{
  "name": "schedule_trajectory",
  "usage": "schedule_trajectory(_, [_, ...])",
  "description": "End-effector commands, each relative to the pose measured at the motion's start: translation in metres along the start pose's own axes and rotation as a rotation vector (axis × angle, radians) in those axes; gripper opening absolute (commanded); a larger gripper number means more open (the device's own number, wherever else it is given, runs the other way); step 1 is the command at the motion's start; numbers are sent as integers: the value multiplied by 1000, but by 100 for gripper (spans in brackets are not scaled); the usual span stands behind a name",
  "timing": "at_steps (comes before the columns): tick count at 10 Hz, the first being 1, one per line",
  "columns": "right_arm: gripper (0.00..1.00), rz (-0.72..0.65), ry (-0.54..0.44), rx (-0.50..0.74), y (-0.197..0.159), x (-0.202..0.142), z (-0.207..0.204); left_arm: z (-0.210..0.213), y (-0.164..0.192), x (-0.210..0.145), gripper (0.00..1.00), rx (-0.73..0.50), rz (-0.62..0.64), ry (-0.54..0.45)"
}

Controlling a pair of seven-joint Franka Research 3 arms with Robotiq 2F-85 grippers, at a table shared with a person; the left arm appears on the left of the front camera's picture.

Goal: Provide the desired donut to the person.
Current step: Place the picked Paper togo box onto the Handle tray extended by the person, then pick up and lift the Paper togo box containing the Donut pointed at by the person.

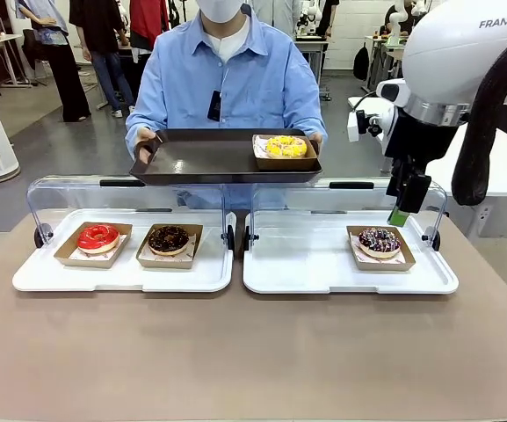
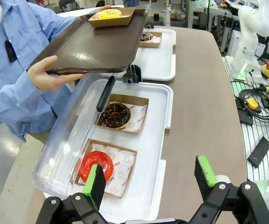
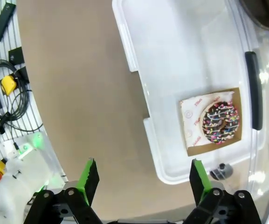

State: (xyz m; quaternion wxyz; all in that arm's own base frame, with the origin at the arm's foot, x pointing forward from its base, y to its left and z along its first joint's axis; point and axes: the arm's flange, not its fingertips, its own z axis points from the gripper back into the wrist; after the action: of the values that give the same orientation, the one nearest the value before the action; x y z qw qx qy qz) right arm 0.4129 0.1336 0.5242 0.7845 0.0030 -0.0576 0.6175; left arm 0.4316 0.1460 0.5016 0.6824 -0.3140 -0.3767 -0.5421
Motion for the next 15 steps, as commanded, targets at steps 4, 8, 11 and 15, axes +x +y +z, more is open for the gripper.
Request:
schedule_trajectory(4, [100,-11,9,-4,4,-3,9,0,-1,1,100,9,0,7])
schedule_trajectory(8, [100,-11,9,-4,4,-3,9,0,-1,1,100,9,0,7])
schedule_trajectory(11, [100,-11,9,-4,4,-3,9,0,-1,1,100,9,0,7])
schedule_trajectory(15, [100,-11,9,-4,4,-3,9,0,-1,1,100,9,0,7])
